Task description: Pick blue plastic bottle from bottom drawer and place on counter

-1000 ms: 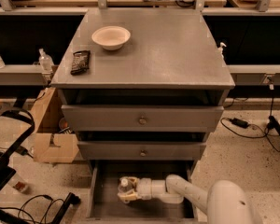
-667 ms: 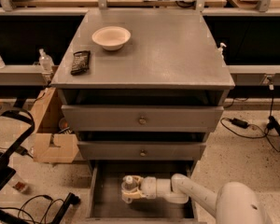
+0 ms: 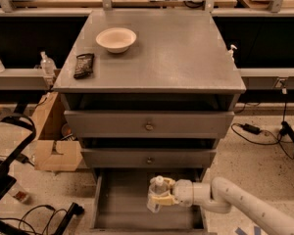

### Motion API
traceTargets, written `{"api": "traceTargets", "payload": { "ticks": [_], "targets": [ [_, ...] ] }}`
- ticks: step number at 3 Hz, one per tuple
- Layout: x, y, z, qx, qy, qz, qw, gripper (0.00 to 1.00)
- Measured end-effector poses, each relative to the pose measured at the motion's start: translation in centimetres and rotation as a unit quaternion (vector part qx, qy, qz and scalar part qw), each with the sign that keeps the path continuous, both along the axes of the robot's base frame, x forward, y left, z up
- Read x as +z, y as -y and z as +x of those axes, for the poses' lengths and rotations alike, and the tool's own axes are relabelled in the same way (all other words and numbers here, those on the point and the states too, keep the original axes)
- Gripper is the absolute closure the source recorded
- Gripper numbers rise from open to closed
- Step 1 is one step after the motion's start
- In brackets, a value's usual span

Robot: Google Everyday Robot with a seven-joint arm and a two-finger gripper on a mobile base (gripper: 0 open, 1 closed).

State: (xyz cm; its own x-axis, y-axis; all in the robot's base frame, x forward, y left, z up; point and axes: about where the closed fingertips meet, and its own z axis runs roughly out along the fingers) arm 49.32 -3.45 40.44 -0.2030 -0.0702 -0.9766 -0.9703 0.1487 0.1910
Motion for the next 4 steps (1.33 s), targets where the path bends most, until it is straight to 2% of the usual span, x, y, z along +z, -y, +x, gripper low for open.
{"api": "traceTargets", "payload": {
  "ticks": [1, 2, 3, 4],
  "targets": [
    [12.5, 3.4, -3.0, 0.001, -0.029, 0.014, 0.9995, 1.00],
    [22.2, 6.7, -1.4, -0.025, -0.010, -0.005, 0.9996, 1.00],
    [30.9, 10.3, 1.9, -0.088, 0.021, -0.027, 0.9956, 1.00],
    [30.9, 10.3, 1.9, -0.088, 0.021, -0.027, 0.9956, 1.00]
  ]
}}
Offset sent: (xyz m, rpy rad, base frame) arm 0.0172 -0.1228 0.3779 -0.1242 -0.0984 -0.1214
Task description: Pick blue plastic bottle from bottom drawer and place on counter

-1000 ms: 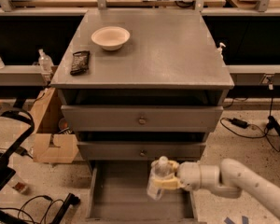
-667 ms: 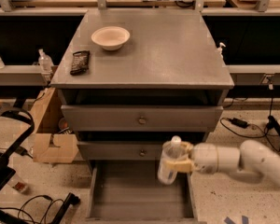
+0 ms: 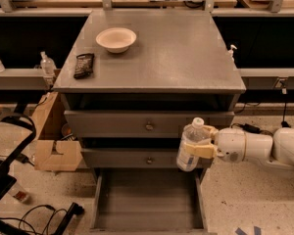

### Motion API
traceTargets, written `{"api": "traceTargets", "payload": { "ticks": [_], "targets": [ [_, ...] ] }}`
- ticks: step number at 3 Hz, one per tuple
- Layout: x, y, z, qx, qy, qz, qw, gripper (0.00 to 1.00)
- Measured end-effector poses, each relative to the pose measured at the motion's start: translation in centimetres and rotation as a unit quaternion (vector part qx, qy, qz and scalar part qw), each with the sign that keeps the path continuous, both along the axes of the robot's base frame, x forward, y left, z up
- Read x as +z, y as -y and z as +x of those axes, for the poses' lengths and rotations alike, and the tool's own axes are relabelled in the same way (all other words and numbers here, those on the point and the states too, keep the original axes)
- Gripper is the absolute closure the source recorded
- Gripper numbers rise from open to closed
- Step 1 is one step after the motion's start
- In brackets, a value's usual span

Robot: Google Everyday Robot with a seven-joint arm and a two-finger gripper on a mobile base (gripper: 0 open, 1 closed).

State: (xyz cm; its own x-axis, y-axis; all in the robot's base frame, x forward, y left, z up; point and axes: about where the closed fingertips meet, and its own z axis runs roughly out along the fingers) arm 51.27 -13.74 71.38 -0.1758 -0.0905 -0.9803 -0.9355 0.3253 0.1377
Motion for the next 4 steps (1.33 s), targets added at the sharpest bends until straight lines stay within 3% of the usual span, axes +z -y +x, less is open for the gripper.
{"api": "traceTargets", "payload": {
  "ticks": [1, 2, 3, 4],
  "targets": [
    [1.4, -0.9, 0.5, 0.009, 0.005, -0.004, 0.9999, 1.00],
    [7.2, -0.9, 1.5, 0.004, 0.013, 0.001, 0.9999, 1.00],
    [18.9, -0.9, 3.9, -0.023, 0.032, -0.018, 0.9990, 1.00],
    [25.3, -1.0, 5.9, -0.042, 0.047, -0.034, 0.9974, 1.00]
  ]
}}
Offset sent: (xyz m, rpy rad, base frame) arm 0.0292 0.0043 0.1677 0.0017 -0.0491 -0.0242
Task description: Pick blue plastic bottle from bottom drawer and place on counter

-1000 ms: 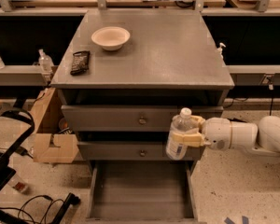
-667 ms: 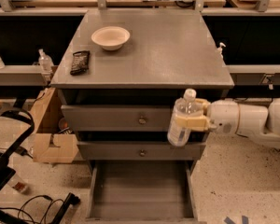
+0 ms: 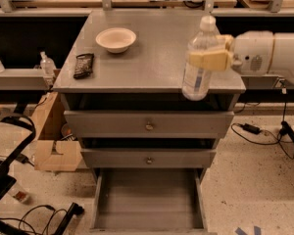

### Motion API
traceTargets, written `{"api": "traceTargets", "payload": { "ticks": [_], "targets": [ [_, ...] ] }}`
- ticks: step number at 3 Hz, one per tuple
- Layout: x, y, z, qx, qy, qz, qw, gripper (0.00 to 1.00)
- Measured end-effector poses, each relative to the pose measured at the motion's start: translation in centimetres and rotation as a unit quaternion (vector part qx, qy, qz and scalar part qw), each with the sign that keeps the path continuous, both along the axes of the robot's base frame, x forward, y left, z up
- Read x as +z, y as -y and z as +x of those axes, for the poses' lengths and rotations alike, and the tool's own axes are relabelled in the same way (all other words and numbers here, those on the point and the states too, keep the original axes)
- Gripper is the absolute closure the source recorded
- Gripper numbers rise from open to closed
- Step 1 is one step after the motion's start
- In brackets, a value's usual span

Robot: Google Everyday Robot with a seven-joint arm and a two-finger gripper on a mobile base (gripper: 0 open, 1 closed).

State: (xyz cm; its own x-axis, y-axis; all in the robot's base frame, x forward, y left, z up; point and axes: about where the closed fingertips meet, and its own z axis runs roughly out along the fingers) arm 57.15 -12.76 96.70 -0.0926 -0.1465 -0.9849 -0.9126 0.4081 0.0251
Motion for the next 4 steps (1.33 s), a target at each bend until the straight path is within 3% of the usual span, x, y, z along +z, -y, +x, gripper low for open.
{"api": "traceTargets", "payload": {
  "ticks": [1, 2, 3, 4],
  "targets": [
    [5.0, -0.4, 5.4, -0.010, 0.028, -0.028, 0.9992, 1.00],
    [6.5, -1.2, 10.4, -0.013, 0.048, -0.027, 0.9984, 1.00],
    [7.0, -0.4, 14.8, -0.037, 0.073, -0.023, 0.9964, 1.00],
    [7.0, -0.5, 15.0, -0.038, 0.071, -0.021, 0.9966, 1.00]
  ]
}}
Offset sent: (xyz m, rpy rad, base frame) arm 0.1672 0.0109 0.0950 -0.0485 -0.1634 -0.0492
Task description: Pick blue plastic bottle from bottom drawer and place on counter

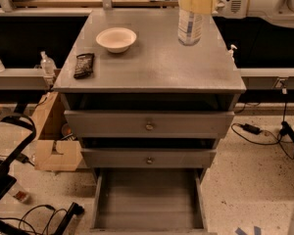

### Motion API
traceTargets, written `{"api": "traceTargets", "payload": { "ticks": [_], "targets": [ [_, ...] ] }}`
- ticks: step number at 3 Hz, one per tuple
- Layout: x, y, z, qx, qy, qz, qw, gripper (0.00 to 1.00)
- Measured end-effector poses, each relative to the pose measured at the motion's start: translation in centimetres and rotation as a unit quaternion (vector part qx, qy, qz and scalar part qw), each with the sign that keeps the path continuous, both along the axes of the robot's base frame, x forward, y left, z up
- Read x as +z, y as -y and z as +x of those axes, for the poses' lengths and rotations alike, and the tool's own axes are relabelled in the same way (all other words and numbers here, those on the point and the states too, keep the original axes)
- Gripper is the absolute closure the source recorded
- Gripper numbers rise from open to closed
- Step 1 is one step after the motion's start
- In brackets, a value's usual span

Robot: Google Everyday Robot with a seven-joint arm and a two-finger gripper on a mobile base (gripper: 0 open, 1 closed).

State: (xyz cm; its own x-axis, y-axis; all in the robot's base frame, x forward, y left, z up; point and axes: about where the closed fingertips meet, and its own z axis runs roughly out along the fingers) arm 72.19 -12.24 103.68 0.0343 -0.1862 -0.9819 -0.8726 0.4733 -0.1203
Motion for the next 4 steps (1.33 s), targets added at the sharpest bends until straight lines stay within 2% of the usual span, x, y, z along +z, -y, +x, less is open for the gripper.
{"api": "traceTargets", "payload": {
  "ticks": [1, 2, 3, 4],
  "targets": [
    [-0.2, -0.4, 1.7, -0.002, -0.015, 0.009, 0.9999, 1.00],
    [-1.4, -1.4, 4.6, 0.002, -0.039, 0.026, 0.9989, 1.00],
    [-3.5, -0.9, 7.4, -0.016, -0.059, 0.028, 0.9977, 1.00],
    [-4.6, -0.2, 8.6, -0.024, -0.059, 0.034, 0.9974, 1.00]
  ]
}}
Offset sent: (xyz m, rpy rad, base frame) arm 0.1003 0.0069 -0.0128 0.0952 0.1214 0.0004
